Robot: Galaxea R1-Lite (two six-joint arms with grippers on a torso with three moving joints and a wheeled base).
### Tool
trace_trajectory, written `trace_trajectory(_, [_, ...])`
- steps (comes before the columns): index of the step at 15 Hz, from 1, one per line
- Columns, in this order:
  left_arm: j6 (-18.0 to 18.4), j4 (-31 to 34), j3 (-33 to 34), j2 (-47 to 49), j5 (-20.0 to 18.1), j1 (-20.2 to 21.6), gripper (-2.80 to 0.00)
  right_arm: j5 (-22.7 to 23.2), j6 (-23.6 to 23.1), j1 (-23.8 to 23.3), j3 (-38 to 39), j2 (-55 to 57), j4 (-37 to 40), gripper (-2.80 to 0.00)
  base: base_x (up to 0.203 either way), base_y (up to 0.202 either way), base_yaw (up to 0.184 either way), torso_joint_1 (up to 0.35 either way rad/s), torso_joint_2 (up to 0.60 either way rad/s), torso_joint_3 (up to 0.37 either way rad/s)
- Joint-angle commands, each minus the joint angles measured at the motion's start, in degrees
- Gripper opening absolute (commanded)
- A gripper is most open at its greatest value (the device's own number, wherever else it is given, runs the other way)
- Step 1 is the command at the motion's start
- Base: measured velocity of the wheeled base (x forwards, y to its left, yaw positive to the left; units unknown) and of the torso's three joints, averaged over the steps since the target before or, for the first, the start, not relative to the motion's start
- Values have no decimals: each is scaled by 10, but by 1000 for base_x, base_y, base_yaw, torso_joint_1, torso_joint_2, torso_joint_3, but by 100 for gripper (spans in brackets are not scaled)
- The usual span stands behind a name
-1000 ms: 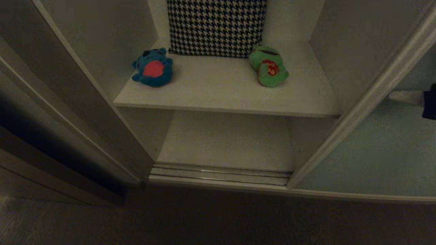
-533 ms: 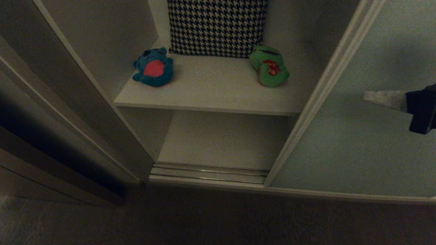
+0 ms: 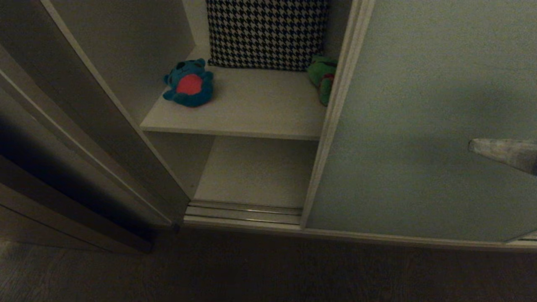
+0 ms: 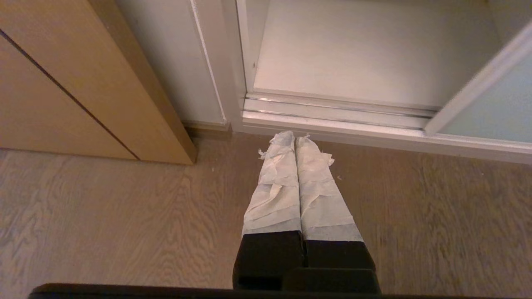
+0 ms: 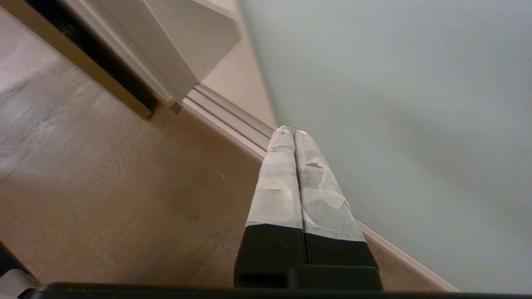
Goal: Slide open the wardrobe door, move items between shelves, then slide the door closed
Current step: Close the door
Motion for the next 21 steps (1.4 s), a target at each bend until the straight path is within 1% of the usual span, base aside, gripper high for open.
trace_trajectory(1, [0, 0, 0, 1, 0, 0, -280, -5, 1, -9, 16, -26, 1, -280, 0, 0, 0, 0, 0, 0])
trace_trajectory(3, [0, 0, 0, 1, 0, 0, -280, -21, 2, -47, 32, -45, 6, -280, 0, 0, 0, 0, 0, 0])
trace_trajectory(5, [0, 0, 0, 1, 0, 0, -280, -28, 6, -83, 36, -65, 36, -280, 0, 0, 0, 0, 0, 0])
trace_trajectory(6, [0, 0, 0, 1, 0, 0, -280, -28, 6, -117, 37, -76, 62, -280, 0, 0, 0, 0, 0, 0])
trace_trajectory(8, [0, 0, 0, 1, 0, 0, -280, -25, 5, -202, 39, -101, 117, -280, 0, 0, 0, 0, 0, 0])
trace_trajectory(10, [0, 0, 0, 1, 0, 0, -280, -15, 6, -309, 48, -117, 152, -280, 0, 0, 0, 0, 0, 0])
trace_trajectory(12, [0, 0, 0, 1, 0, 0, -280, -2, 6, -425, 60, -127, 170, -280, 0, 0, 0, 0, 0, 0])
trace_trajectory(14, [0, 0, 0, 1, 0, 0, -280, 6, 5, -552, 75, -128, 178, -280, 0, 0, 0, 0, 0, 0])
trace_trajectory(16, [0, 0, 0, 1, 0, 0, -280, 15, 3, -690, 90, -121, 180, -280, 0, 0, 0, 0, 0, 0])
trace_trajectory(18, [0, 0, 0, 1, 0, 1, -280, 21, 5, -821, 89, -95, 180, -280, 0, 0, 0, 0, 0, 0])
trace_trajectory(19, [0, 0, 0, 1, 0, 0, -280, 23, 15, -876, 73, -70, 179, -280, 0, 0, 0, 0, 0, 0])
trace_trajectory(20, [0, 0, 0, 1, 0, 0, -280, 23, 38, -913, 41, -34, 179, -280, 0, 0, 0, 0, 0, 0])
trace_trajectory(21, [0, 0, 0, 1, 0, 0, -280, 22, 71, -938, -8, -4, 178, -280, 0, 0, 0, 0, 0, 0])
